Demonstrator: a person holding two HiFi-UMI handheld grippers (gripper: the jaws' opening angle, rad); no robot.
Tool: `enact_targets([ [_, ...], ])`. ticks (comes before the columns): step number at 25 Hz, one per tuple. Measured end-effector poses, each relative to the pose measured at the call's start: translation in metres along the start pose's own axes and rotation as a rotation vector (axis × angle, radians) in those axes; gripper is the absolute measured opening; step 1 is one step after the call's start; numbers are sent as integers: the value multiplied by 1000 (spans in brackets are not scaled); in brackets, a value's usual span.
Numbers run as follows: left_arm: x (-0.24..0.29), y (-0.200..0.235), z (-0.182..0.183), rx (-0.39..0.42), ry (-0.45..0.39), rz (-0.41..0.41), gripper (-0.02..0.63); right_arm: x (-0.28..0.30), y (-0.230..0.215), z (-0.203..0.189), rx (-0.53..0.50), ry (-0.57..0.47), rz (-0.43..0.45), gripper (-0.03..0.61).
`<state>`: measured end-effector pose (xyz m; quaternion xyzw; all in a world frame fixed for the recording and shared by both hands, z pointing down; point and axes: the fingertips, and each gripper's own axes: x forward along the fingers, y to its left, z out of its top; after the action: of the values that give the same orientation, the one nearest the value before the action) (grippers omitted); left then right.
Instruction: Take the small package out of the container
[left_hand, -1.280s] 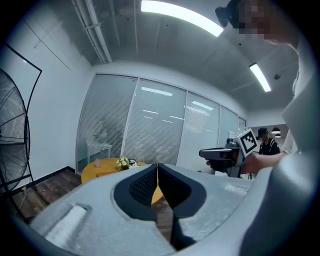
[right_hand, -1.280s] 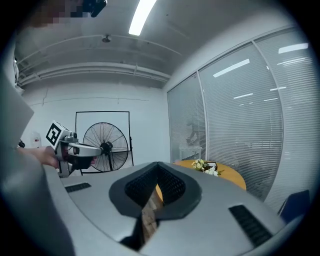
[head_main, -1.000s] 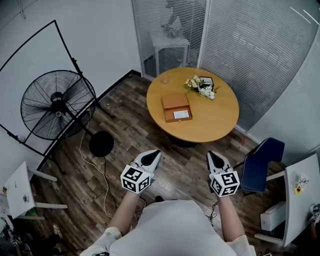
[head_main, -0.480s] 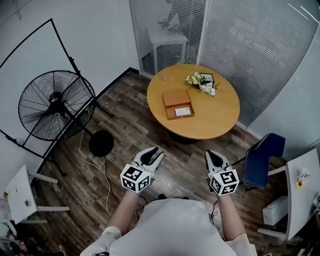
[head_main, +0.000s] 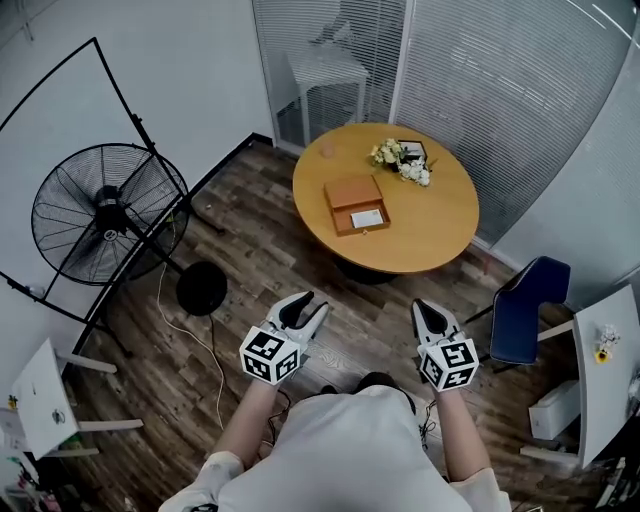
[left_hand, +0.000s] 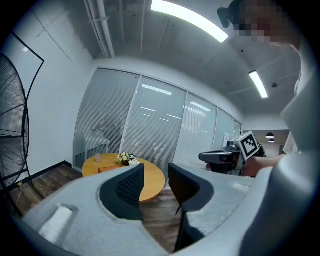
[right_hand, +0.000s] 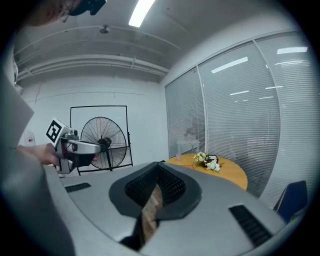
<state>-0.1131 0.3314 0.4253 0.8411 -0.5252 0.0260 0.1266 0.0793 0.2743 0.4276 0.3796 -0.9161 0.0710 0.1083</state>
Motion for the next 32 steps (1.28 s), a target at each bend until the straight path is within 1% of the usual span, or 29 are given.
enact_targets([
  [6, 7, 10, -3, -18, 13, -7, 150, 12, -3, -1, -8, 15, -1, 3],
  [14, 44, 29, -5, -29, 31, 16, 150, 48, -37, -3, 10, 20, 15, 3],
  [20, 100, 48, 7, -27, 51, 42, 158, 92, -84, 3, 26, 31, 49, 3],
  [24, 138, 65, 15, -41, 57, 67, 160, 125, -115, 7, 27, 52, 78, 3],
  [32, 225, 87, 21, -66, 92, 124, 162, 185, -196, 17, 27, 73, 138, 3],
])
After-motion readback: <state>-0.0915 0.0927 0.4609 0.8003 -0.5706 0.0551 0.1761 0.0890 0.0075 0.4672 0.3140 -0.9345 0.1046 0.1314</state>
